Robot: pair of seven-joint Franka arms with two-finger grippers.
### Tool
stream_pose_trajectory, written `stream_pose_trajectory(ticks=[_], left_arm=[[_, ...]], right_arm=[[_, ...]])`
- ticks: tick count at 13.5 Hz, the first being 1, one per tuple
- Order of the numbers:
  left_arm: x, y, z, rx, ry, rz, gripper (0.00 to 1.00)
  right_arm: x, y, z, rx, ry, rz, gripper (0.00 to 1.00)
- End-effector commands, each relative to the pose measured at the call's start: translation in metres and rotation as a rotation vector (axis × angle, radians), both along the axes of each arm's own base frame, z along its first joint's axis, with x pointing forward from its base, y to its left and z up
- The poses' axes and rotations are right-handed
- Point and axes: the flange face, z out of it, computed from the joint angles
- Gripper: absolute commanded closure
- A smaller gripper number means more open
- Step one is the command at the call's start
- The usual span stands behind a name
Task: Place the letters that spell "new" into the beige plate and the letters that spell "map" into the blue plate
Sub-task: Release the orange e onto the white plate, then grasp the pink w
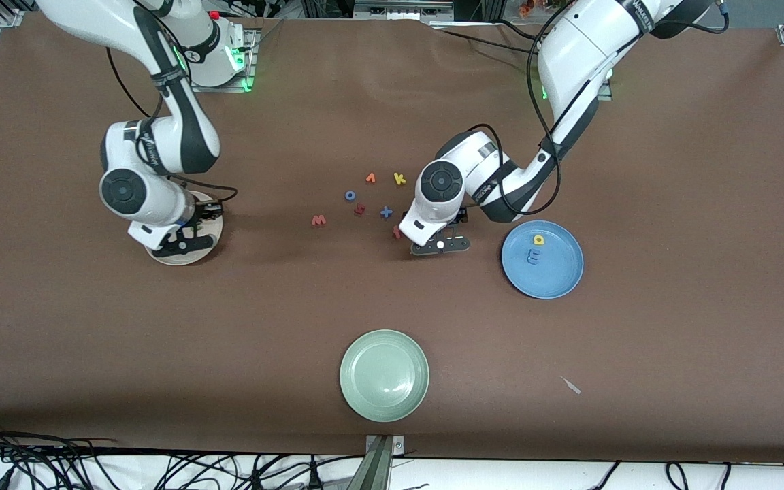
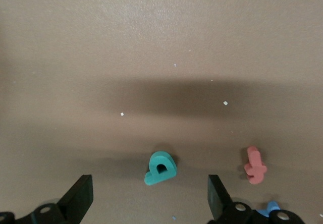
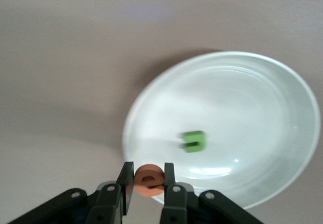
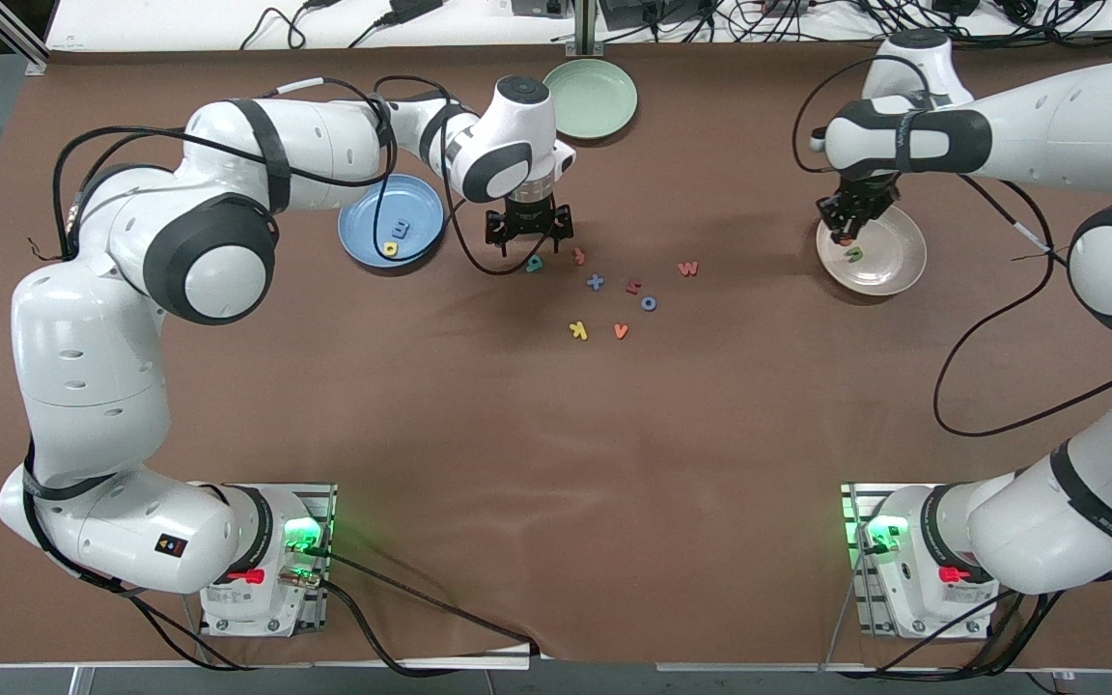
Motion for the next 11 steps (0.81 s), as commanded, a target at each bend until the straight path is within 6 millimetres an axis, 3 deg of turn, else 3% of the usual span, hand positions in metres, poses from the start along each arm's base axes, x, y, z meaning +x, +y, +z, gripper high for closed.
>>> stream_pose_trajectory(ticks=[1, 2, 3, 6, 8, 11], left_arm=[[0.005, -0.006, -0.011, -0.016, -0.031, -0.011, 0.00], [0.003, -0.005, -0.014, -0.012, -0.025, -0.013, 0.00], [-0.001, -0.007, -0.018, -0.009, -0.019, -0.019, 0.00], [-0.005, -0.008, -0.024, -0.003, -0.008, -0.023, 0.15], [-0.006, -0.006, -0.027, 0.004, 0.000, -0.023, 0.32], [-0.009, -0.007, -0.029, 0.009, 0.007, -0.026, 0.47]], right_arm=[[0.003, -0.031, -0.008, 0.014, 0.028, 0.011, 0.72], [0.003, -0.038, -0.013, 0.010, 0.030, -0.010, 0.27], [0.004, -0.038, -0.012, 0.011, 0.024, -0.023, 0.00], [0.007, -0.015, -0.001, 0.001, 0.006, -0.073, 0.00], [0.009, 0.026, 0.005, -0.005, -0.020, -0.135, 0.00], [0.002, 0.083, 0.009, -0.013, -0.037, -0.220, 0.00]])
